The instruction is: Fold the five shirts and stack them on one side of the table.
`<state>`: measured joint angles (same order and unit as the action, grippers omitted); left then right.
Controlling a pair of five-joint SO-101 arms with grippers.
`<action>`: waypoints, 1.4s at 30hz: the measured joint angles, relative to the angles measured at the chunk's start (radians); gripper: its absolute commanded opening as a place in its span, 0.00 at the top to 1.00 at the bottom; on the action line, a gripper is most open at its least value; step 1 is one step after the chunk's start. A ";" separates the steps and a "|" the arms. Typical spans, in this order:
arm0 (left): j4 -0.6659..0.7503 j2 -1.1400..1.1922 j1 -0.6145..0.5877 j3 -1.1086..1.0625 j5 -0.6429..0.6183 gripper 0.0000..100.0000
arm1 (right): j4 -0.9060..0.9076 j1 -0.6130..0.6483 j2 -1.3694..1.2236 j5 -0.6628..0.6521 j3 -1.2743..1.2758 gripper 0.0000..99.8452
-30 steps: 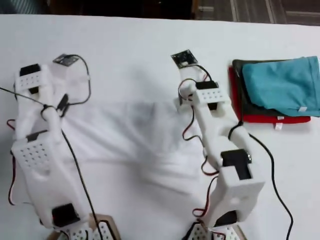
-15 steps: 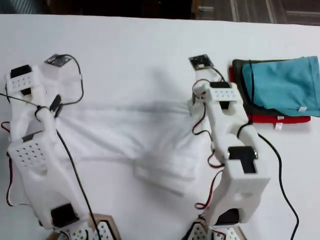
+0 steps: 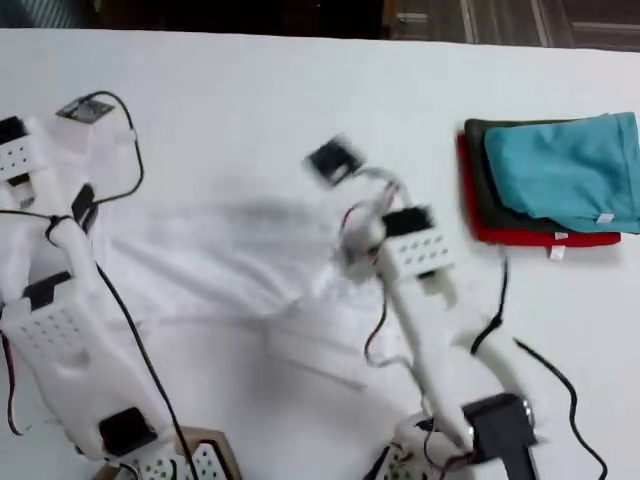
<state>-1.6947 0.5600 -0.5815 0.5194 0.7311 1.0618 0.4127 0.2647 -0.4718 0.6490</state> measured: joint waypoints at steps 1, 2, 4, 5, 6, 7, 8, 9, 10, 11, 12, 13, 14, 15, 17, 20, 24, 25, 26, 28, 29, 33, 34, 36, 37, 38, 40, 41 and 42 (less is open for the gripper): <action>-0.014 -0.009 0.000 0.000 -0.006 0.97 | 0.000 0.021 0.011 -0.017 0.031 0.98; -0.026 -0.014 0.000 -0.003 -0.023 0.97 | 0.000 0.035 0.018 -0.026 0.058 0.98; -0.032 -0.017 0.000 -0.029 -0.061 0.97 | 0.000 0.048 0.020 -0.040 0.098 0.98; -0.032 -0.017 0.000 -0.055 -0.074 0.97 | 0.000 0.048 0.020 -0.043 0.110 0.98; -0.029 -0.017 0.000 -0.081 -0.083 0.97 | 0.000 0.048 0.020 -0.044 0.115 0.98; -0.014 -0.017 0.000 -0.112 -0.094 0.97 | 0.000 0.048 0.020 -0.044 0.115 0.98; 0.009 -0.017 0.000 -0.147 -0.110 0.97 | 0.000 0.054 0.021 -0.044 0.121 0.98; 0.044 -0.018 0.000 -0.186 -0.130 0.97 | 0.000 0.061 0.021 -0.044 0.123 0.98; 0.084 -0.018 0.005 -0.226 -0.152 0.97 | 0.000 0.066 0.021 -0.044 0.124 0.98; 0.126 -0.018 0.012 -0.262 -0.170 0.97 | 0.000 0.075 0.021 -0.044 0.124 0.98; 0.167 -0.018 0.023 -0.298 -0.189 0.97 | 0.000 0.094 0.021 -0.044 0.124 0.98; 0.206 -0.018 0.031 -0.330 -0.210 0.97 | 0.000 0.118 0.021 -0.044 0.124 0.98; 0.241 -0.018 0.038 -0.358 -0.233 0.97 | 0.006 0.144 0.021 -0.044 0.124 0.98; 0.275 -0.018 0.043 -0.381 -0.267 0.97 | 0.017 0.172 0.026 -0.055 0.124 0.98; 0.322 -0.028 0.049 -0.417 -0.322 0.97 | 0.046 0.241 0.031 -0.104 0.124 0.98; 0.367 -0.044 0.052 -0.451 -0.408 0.97 | 0.112 0.327 0.031 -0.213 0.124 0.98; 0.425 -0.055 0.054 -0.489 -0.496 0.97 | 0.127 0.327 0.031 -0.281 0.089 0.98; 0.442 -0.061 0.054 -0.500 -0.508 0.97 | 0.127 0.319 0.031 -0.285 0.063 0.98; 0.463 -0.066 0.055 -0.516 -0.520 0.97 | 0.127 0.305 0.031 -0.287 0.031 0.98; 0.500 -0.075 0.055 -0.540 -0.529 0.97 | 0.109 0.267 0.031 -0.285 -0.028 0.98; 0.511 -0.080 0.055 -0.545 -0.531 0.97 | 0.081 0.250 0.031 -0.272 -0.043 0.98; 0.525 -0.080 0.057 -0.546 -0.537 0.97 | -0.083 0.221 0.014 -0.175 -0.038 0.98; 0.525 -0.080 0.057 -0.546 -0.537 0.97 | -0.126 0.221 -0.005 -0.166 -0.025 0.98; 0.526 -0.080 0.057 -0.549 -0.537 0.97 | -0.186 0.226 -0.058 -0.157 -0.005 0.98; 0.528 -0.080 0.057 -0.551 -0.537 0.97 | -0.203 0.226 -0.087 -0.153 -0.003 0.98; 0.528 -0.081 0.057 -0.551 -0.537 0.97 | -0.212 0.224 -0.117 -0.150 -0.002 0.98; 0.528 -0.081 0.057 -0.551 -0.537 0.97 | -0.218 0.222 -0.173 -0.150 0.000 0.98; 0.528 -0.081 0.057 -0.551 -0.537 0.97 | -0.218 0.222 -0.192 -0.150 0.000 0.98; 0.528 -0.081 0.057 -0.551 -0.537 0.97 | -0.207 0.224 -0.198 -0.150 0.000 0.98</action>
<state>-1.1669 0.4787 -0.5247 -0.0315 0.1941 0.8546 0.6368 0.0667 -0.6222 0.6490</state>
